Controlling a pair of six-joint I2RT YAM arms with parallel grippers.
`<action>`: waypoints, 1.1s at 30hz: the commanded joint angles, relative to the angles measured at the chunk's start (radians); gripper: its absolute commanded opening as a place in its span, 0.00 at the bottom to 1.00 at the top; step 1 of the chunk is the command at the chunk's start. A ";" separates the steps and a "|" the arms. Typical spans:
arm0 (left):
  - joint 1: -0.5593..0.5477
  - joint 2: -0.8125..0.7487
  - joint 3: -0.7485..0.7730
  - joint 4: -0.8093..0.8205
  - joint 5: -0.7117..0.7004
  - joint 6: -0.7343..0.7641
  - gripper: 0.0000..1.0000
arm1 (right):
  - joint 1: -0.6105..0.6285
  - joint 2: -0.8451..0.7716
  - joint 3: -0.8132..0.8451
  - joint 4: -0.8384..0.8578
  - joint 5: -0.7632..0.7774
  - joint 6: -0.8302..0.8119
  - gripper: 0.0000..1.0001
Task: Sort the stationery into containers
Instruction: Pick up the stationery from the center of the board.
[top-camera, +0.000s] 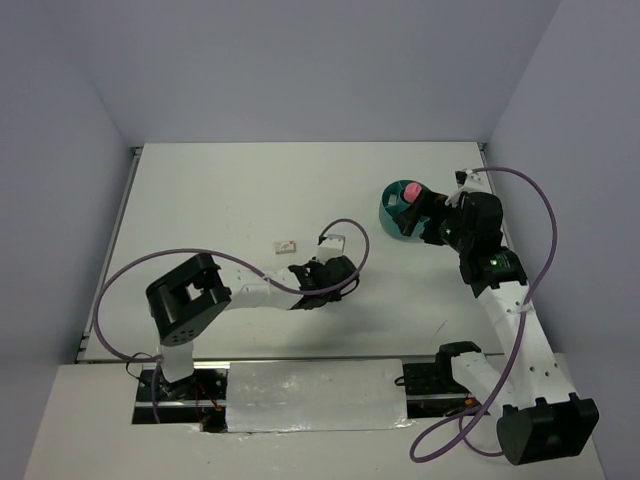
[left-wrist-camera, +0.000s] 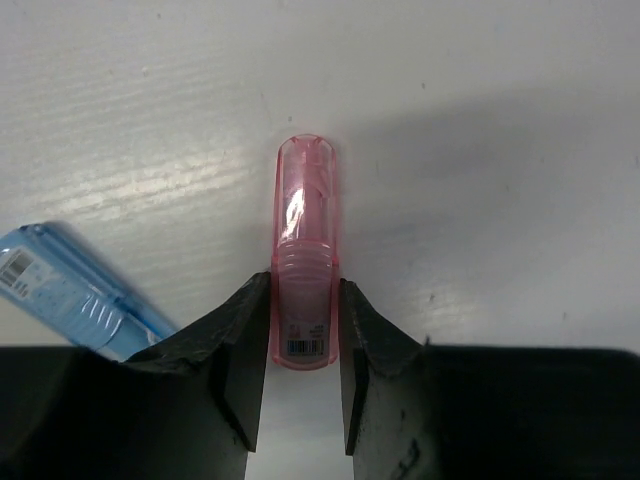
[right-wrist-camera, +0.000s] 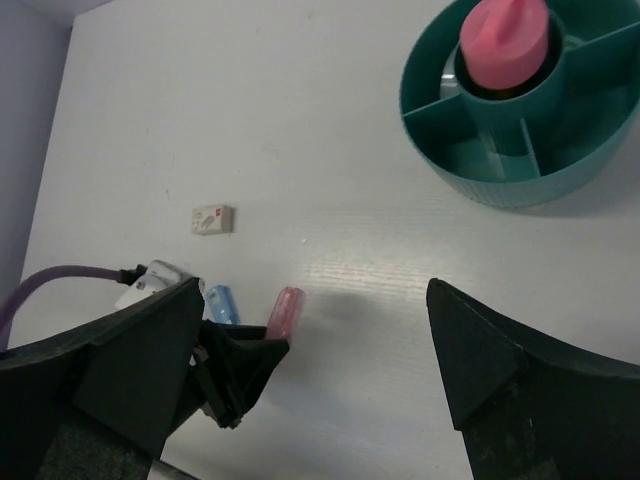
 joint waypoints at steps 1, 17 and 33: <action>-0.009 -0.115 -0.093 0.194 0.039 0.107 0.00 | 0.016 0.019 -0.073 0.156 -0.149 0.063 1.00; -0.023 -0.454 -0.451 0.797 0.235 0.328 0.00 | 0.360 0.186 -0.224 0.423 -0.085 0.259 0.76; -0.026 -0.477 -0.469 0.835 0.170 0.319 0.00 | 0.436 0.213 -0.285 0.513 -0.088 0.316 0.31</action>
